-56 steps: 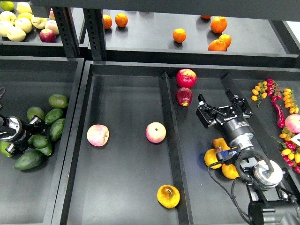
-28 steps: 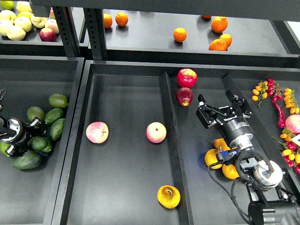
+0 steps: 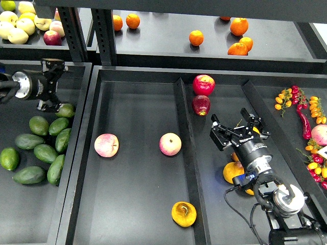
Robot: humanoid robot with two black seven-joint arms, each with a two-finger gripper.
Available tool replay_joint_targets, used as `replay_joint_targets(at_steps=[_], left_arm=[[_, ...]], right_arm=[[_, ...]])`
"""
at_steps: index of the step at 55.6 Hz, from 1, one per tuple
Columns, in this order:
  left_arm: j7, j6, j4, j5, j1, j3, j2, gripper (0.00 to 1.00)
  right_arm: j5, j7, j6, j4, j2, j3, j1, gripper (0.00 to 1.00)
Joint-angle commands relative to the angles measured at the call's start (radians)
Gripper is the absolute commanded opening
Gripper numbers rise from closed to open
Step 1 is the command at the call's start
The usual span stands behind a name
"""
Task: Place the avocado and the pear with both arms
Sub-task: 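Withdraw the left gripper up from the avocado pile, then lower the right gripper to the yellow pear lying nearest the robot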
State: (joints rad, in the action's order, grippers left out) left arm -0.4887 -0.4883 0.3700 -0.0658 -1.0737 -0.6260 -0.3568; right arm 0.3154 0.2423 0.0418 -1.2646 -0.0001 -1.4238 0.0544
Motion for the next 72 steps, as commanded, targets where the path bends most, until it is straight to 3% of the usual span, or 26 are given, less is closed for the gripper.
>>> replay_joint_targets(at_steps=[1, 8, 11, 18, 31, 44, 57, 72], left_arm=[[0.0, 0.0, 0.032, 0.07, 0.05, -0.171, 0.019, 0.99], [0.0, 0.0, 0.101, 0.106, 0.132, -0.319, 0.055, 0.99], [0.0, 0.0, 0.174, 0.112, 0.213, -0.467, 0.093, 0.99], [0.0, 0.0, 0.282, 0.112, 0.337, -0.645, 0.174, 0.99], [0.0, 0.0, 0.467, 0.112, 0.549, -0.75, 0.275, 0.99], [0.0, 0.0, 0.547, 0.112, 0.702, -0.798, 0.354, 0.99], [0.0, 0.0, 0.569, 0.112, 0.768, -0.828, 0.357, 0.99], [0.0, 0.0, 0.65, 0.112, 0.867, -0.827, 0.357, 0.99]], right_arm=[[-0.006, 0.046, 0.024, 0.001, 0.0, 0.02, -0.005, 1.0], [-0.015, 0.087, 0.131, 0.011, 0.0, 0.049, -0.005, 1.0], [-0.015, 0.103, 0.215, 0.027, 0.0, 0.078, -0.005, 1.0], [-0.027, 0.133, 0.292, 0.039, -0.055, 0.126, -0.005, 1.0], [-0.041, 0.246, 0.348, 0.051, -0.287, 0.243, 0.009, 1.0], [-0.097, 0.246, 0.374, 0.068, -0.439, 0.368, 0.01, 1.0], [-0.281, 0.246, 0.443, 0.074, -0.58, 0.563, 0.079, 1.0], [-0.398, 0.246, 0.447, 0.139, -0.568, 0.651, 0.131, 1.0]])
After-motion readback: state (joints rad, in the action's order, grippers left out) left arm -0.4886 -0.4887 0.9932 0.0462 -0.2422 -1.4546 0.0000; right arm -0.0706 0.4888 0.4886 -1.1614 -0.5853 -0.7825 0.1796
